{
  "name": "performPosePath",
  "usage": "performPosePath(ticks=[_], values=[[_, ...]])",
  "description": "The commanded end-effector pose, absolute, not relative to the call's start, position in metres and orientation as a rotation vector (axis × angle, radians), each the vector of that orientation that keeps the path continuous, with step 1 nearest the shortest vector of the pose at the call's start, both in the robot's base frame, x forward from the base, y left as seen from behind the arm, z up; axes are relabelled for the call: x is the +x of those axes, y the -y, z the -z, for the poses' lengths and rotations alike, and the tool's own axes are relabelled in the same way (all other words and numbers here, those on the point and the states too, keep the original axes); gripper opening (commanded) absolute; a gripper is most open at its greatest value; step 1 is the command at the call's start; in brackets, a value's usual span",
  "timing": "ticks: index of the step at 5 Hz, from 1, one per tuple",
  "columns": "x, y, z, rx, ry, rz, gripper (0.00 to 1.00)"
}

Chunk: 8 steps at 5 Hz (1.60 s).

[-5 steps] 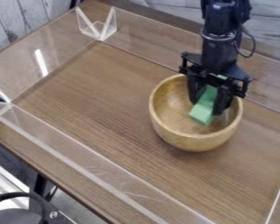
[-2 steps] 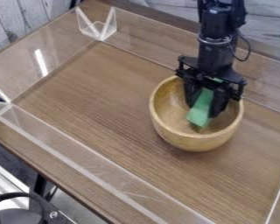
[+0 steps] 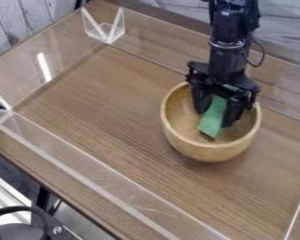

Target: Put the green block in the brown bowl

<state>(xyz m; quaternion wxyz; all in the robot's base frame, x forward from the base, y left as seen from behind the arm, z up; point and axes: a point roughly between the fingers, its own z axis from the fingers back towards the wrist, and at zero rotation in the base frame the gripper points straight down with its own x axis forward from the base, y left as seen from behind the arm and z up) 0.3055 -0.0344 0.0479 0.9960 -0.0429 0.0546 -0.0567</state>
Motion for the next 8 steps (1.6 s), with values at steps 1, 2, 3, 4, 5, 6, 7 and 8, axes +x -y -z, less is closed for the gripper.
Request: performPosePath(ticks=[1, 2, 3, 4, 5, 6, 7, 8], values=[[0.317, 0.031, -0.075, -0.088, -0.030, 0.106, 1.00], [0.316, 0.028, -0.089, -0.090, -0.006, 0.099, 1.00], [0.314, 0.020, -0.119, -0.091, 0.056, 0.080, 1.00], [0.312, 0.006, -0.153, -0.089, 0.112, 0.057, 1.00], [0.307, -0.010, -0.179, -0.084, 0.147, 0.038, 1.00], [0.298, -0.035, -0.197, -0.051, 0.157, 0.005, 1.00], [0.287, -0.060, -0.208, -0.025, 0.155, -0.024, 1.00], [0.276, -0.067, -0.191, -0.012, 0.109, -0.016, 1.00]])
